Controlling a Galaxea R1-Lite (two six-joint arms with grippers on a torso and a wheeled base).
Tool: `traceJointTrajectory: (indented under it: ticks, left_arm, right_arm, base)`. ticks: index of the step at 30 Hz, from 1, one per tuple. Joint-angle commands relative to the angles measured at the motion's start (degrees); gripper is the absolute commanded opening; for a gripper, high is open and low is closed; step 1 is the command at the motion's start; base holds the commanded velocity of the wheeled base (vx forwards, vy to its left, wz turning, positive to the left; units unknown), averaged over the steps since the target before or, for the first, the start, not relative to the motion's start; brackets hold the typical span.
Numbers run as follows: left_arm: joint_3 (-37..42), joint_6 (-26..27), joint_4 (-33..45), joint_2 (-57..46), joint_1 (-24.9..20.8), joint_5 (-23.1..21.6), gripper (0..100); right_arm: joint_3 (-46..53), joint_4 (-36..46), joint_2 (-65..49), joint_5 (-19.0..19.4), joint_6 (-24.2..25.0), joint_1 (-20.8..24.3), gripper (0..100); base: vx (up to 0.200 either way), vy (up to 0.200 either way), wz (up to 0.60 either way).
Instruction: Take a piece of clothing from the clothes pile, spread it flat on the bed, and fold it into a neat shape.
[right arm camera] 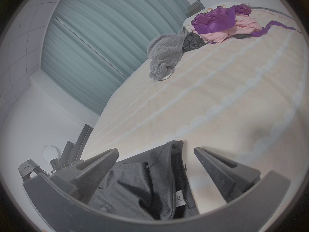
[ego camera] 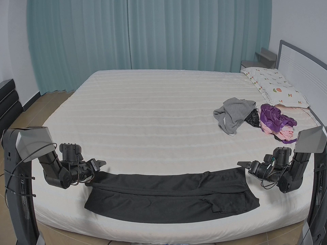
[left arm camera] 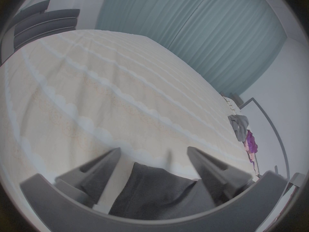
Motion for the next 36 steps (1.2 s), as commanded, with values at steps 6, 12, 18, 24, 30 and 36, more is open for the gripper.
traceJointTrajectory:
  ticks: [6,12,18,24,30,36]
  left_arm:
    - [-0.39,-0.79,-0.45,1.26,-0.62,3.39,0]
    - [-0.39,-6.42,-0.45,0.82,-0.27,5.06,0]
    - [0.14,-6.68,-0.45,0.29,-0.18,5.24,0]
    - [0.49,-9.41,-0.45,-0.85,-0.18,5.94,0]
    - [1.63,-10.29,-0.53,-2.17,-0.09,6.12,0]
    - [1.98,-10.37,-0.53,-2.26,-0.09,6.12,0]
  right_arm:
    - [-3.5,4.55,0.67,-0.04,0.0,0.37,100]
    - [-9.56,13.26,0.58,-0.21,0.0,1.69,0]
    - [-10.7,15.98,0.23,-0.3,0.0,1.6,0]
    - [-10.7,13.7,-0.3,-2.15,0.0,0.81,0]
    - [-10.09,8.86,0.32,-2.32,0.0,0.1,0]
    - [-10.26,8.69,1.02,-2.68,-0.09,0.02,0]
  base:
    - [0.0,0.0,0.0]
    - [0.0,0.0,0.0]
    - [0.0,0.0,0.0]
    - [0.0,0.0,0.0]
    - [0.0,0.0,0.0]
    - [0.0,0.0,0.0]
